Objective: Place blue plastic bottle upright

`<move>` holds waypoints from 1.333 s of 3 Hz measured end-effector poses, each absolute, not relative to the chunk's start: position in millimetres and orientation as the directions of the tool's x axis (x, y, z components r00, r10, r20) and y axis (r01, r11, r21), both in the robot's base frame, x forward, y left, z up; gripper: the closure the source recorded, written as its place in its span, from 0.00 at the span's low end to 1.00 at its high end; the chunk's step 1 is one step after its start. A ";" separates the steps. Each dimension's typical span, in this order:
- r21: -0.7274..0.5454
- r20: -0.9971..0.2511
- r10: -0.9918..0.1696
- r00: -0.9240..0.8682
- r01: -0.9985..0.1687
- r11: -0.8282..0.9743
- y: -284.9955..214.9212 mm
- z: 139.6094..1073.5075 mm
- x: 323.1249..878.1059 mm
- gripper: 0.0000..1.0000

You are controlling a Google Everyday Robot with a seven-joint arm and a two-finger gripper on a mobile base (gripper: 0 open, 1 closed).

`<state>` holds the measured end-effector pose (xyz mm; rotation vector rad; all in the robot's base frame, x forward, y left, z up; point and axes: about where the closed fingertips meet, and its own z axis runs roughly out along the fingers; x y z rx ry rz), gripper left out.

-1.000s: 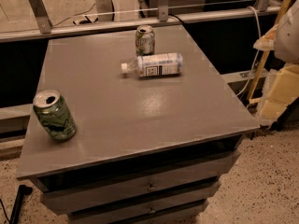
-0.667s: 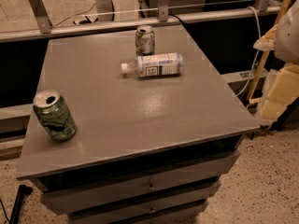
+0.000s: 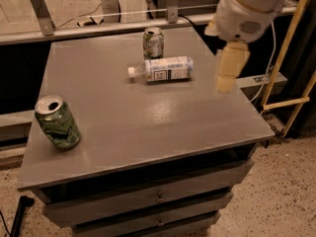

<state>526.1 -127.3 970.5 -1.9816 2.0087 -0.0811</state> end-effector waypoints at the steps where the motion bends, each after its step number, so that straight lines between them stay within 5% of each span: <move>1: -0.234 -0.171 -0.975 0.140 -0.967 -0.098 -70.3 956.8 569.3 0.00; 4: -0.144 -0.187 -0.959 0.211 -0.972 -0.186 -0.3 902.0 625.2 0.00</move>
Offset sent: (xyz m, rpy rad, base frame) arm 0.0932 0.1398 -0.0647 -0.0340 0.1537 0.3074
